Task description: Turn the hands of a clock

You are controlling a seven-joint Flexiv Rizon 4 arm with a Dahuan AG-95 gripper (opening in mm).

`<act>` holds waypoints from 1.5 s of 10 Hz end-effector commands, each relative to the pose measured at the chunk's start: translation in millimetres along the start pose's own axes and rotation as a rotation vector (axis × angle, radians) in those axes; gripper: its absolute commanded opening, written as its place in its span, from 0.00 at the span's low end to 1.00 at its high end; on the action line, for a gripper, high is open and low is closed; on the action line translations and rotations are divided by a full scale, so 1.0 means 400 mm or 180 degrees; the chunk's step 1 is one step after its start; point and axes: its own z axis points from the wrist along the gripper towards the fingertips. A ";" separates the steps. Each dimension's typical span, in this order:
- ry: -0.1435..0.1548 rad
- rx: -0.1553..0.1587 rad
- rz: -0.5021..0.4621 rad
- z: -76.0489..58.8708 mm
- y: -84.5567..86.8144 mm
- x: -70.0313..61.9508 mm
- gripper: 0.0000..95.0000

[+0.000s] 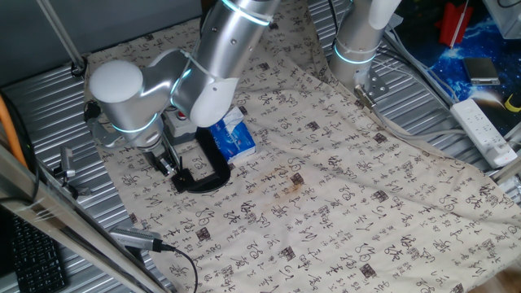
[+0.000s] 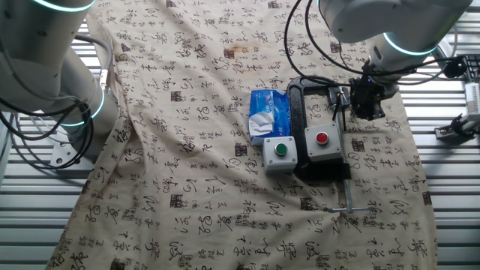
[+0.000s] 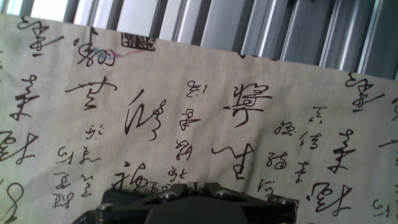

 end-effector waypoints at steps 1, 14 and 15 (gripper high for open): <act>-0.0002 0.0003 -0.0005 -0.004 -0.003 0.005 0.00; -0.0012 0.0002 0.0023 -0.011 -0.011 0.061 0.00; -0.0011 0.0003 0.0026 -0.012 -0.010 0.062 0.00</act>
